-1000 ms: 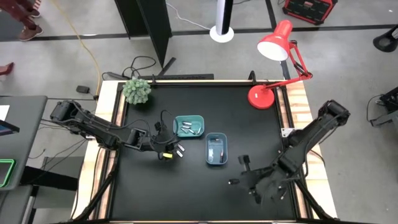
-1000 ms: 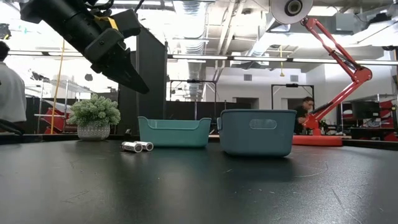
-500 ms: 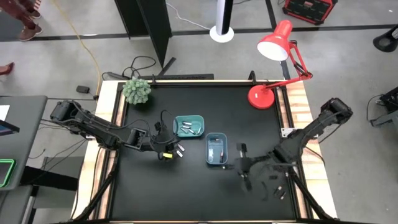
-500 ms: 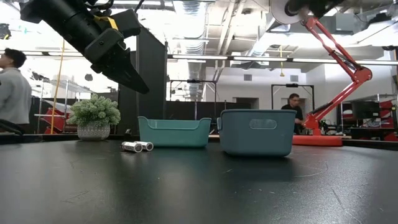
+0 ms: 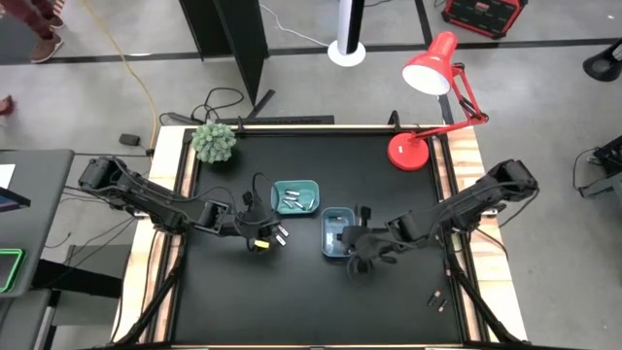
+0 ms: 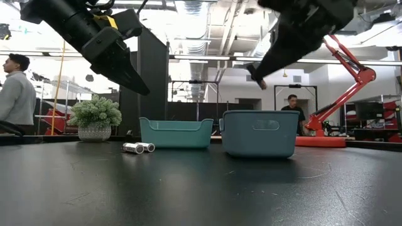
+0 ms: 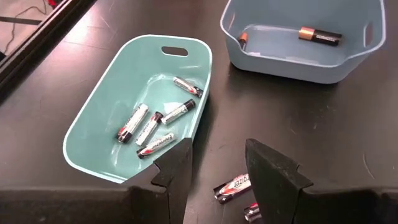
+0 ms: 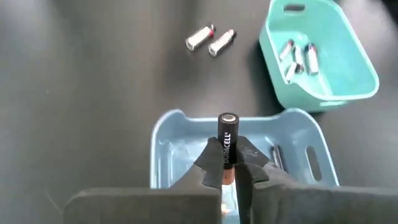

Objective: Sort batteries
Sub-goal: Put the black battery into the dark blue bin, then put the silver battery into the light blue bin

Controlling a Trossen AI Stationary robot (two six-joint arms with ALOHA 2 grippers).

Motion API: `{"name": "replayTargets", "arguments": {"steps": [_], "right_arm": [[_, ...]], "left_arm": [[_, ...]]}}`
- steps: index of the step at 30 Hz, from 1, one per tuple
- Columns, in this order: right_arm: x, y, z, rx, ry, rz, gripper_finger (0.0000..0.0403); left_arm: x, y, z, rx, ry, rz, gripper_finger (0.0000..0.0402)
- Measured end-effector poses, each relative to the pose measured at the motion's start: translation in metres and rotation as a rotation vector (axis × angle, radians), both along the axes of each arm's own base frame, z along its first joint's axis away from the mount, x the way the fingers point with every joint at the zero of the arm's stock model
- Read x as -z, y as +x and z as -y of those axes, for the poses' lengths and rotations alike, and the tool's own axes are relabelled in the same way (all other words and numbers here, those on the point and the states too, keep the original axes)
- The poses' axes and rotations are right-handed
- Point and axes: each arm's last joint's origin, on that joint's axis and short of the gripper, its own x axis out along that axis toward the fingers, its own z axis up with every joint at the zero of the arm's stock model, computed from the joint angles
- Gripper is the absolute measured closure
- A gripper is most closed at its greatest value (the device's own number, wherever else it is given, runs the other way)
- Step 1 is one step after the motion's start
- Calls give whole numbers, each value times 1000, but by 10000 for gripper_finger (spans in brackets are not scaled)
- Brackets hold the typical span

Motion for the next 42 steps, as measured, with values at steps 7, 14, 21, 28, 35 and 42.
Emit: {"name": "replayTargets", "arguments": {"steps": [7, 14, 21, 28, 35, 42], "right_arm": [[5, -1, 15, 42, -24, -74, 320], [5, 0, 23, 59, -30, -90, 261], [5, -1, 16, 14, -55, -90, 222], [5, -5, 3, -42, -72, -88, 221], [2, -5, -7, -70, -56, -43, 225], [-4, -2, -16, -110, -44, 34, 225]], "left_arm": [[0, 0, 1, 5, -1, -1, 258], [0, 0, 1, 11, -3, -4, 258], [2, -1, 9, 174, -31, -49, 258], [7, -8, 21, 431, 21, -176, 258], [15, -5, 21, 487, 61, -223, 250], [48, 8, 19, 475, 42, -354, 206]]}}
